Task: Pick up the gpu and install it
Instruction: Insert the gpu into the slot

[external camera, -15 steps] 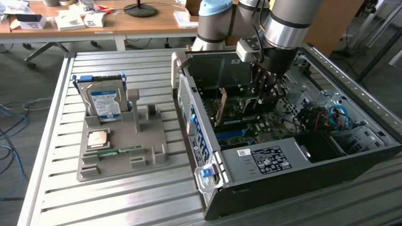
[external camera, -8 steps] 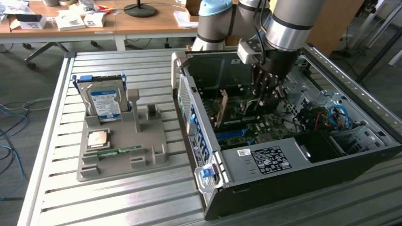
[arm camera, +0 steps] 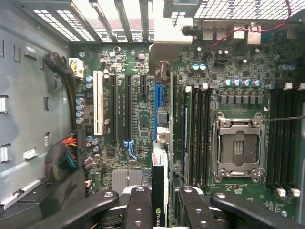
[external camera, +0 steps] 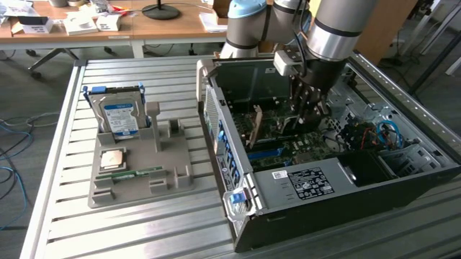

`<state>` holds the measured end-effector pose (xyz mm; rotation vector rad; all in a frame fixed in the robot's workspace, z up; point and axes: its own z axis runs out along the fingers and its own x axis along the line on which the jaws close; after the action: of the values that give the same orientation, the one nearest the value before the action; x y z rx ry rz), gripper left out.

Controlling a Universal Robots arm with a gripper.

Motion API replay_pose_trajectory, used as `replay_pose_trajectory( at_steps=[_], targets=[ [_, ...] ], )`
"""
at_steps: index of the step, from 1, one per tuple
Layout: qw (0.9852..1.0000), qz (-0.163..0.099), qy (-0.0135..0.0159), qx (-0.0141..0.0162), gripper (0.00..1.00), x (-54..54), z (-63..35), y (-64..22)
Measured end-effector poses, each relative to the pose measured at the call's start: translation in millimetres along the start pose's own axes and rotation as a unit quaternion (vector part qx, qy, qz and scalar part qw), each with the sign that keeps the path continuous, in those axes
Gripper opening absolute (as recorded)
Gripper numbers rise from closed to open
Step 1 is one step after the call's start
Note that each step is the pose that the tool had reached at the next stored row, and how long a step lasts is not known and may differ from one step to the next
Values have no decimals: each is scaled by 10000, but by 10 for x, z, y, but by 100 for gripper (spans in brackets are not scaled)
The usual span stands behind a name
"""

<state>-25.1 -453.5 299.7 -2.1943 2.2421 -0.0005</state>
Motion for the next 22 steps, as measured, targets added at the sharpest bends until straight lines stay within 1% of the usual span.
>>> replay_pose_trajectory(
  at_steps=[6,11,15,22],
  targets=[
    [10000,0,0,0,26,1,0,4],
    [10000,0,0,16,26,2,0,54],
    [10000,0,0,23,26,3,0,81],
    [10000,-1,-1,37,26,4,15,104]
  ],
)
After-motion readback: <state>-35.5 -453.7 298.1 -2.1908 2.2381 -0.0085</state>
